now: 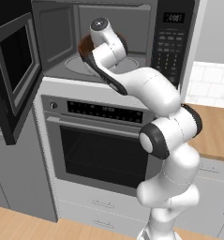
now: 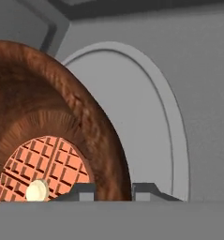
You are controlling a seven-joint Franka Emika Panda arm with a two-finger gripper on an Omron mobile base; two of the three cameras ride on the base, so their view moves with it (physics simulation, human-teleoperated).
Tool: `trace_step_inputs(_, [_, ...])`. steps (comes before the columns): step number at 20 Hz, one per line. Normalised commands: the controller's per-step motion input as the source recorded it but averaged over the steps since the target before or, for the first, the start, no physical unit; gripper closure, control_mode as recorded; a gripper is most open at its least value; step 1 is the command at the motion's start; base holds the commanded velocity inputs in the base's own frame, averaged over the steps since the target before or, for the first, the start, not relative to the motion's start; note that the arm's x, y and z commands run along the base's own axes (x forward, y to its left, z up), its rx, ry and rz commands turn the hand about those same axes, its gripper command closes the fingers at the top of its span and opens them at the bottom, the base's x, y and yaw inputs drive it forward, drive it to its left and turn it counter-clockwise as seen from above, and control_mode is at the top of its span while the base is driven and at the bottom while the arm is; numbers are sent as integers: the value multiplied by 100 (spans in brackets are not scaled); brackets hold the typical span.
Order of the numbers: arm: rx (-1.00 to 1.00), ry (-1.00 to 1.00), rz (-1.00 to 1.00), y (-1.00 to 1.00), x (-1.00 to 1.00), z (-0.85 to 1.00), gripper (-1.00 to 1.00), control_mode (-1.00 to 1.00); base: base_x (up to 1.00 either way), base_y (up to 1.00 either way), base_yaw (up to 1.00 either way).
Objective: Open the microwave, place the bowl with waffle inside the microwave, then close the microwave door and turn it on.
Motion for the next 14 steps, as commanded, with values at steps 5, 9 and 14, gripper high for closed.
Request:
trace_step_inputs(5, [16, -13, -4, -20, 13, -24, -100, -100, 0, 0, 0])
trace_step_inputs(9, [24, -32, 0, -34, -11, -42, -100, -100, 0, 0, 0])
trace_step_inputs(14, [26, -58, 1, -6, -40, -37, -100, -100, 0, 0, 0])
